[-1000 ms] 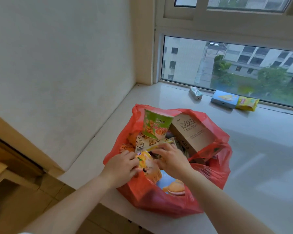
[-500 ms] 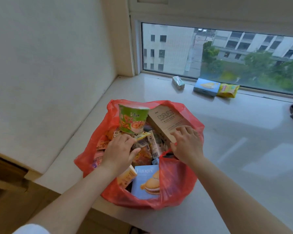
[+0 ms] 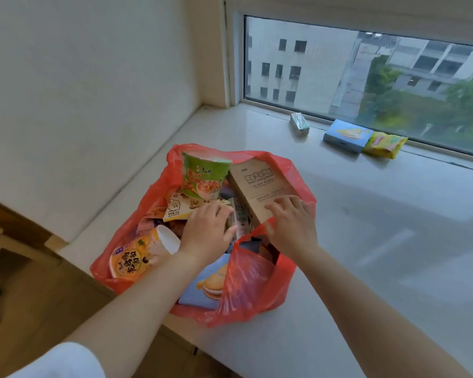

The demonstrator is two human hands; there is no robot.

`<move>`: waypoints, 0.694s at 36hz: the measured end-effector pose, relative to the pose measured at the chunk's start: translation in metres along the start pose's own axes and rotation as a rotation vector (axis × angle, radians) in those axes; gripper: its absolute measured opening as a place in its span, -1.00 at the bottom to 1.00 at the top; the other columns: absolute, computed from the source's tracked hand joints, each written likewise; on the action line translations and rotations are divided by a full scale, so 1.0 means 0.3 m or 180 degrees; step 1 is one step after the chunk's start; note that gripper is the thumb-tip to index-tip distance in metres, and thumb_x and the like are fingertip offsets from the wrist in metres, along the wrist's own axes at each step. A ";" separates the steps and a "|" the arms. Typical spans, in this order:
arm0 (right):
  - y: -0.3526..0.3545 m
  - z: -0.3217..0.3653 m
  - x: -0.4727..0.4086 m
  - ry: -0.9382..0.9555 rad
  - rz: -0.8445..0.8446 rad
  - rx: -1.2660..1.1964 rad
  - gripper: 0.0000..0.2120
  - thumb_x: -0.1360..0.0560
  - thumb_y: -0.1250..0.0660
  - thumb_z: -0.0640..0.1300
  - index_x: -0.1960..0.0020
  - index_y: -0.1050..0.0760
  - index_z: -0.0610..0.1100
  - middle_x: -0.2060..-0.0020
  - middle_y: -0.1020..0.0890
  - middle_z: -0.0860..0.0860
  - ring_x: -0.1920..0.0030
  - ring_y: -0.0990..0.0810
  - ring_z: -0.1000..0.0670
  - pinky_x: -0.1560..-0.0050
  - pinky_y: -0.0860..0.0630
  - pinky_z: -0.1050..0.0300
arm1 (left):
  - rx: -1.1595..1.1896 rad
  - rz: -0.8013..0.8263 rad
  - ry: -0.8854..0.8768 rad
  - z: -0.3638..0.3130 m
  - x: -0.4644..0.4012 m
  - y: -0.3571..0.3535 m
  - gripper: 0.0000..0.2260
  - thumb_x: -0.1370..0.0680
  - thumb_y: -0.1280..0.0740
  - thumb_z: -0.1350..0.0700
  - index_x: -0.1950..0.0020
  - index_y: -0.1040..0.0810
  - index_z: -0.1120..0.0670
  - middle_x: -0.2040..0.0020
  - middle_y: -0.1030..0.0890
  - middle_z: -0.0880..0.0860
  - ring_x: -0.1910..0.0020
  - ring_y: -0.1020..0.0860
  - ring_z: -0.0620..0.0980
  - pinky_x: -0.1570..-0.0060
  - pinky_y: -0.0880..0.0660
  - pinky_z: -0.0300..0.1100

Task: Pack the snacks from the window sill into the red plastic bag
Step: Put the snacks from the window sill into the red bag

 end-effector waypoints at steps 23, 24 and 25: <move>0.031 -0.277 -0.222 -0.0964 -0.0129 -0.0533 -0.51 -0.53 -0.22 0.07 -0.42 -0.31 -0.06 -0.31 -0.43 -0.06 -0.33 -0.32 -0.12 -0.31 -0.26 0.00 | -0.0331 0.0313 -0.0518 -0.152 -0.465 -0.047 -0.58 -0.57 -0.17 -0.12 -0.38 -0.33 0.02 -0.31 -0.43 0.01 -0.30 -0.34 0.04 -0.24 -0.32 -0.06; 0.020 -0.304 -0.253 -0.1066 -0.0055 -0.0560 -0.50 -0.54 -0.20 0.08 -0.44 -0.28 -0.05 -0.33 -0.40 -0.04 -0.35 -0.30 -0.11 -0.32 -0.25 0.01 | -0.0336 0.0345 -0.0562 -0.159 -0.513 -0.057 -0.59 -0.57 -0.17 -0.12 -0.38 -0.34 0.01 -0.31 -0.43 0.02 -0.31 -0.34 0.05 -0.24 -0.33 -0.04; 0.011 -0.329 -0.285 -0.1144 0.0008 -0.0571 -0.50 -0.55 -0.18 0.08 -0.45 -0.26 -0.04 -0.35 -0.39 -0.03 -0.36 -0.28 -0.10 -0.33 -0.24 0.02 | -0.0336 0.0377 -0.0608 -0.165 -0.564 -0.068 -0.59 -0.57 -0.17 -0.11 -0.38 -0.34 0.01 -0.31 -0.43 0.02 -0.31 -0.34 0.05 -0.24 -0.33 -0.04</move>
Point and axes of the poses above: each hand's wrist, its own x-axis away from the middle knuckle, its own y-axis out of the back of the hand, z = x × y, the point moved 8 cm from there along -x, towards the middle knuckle
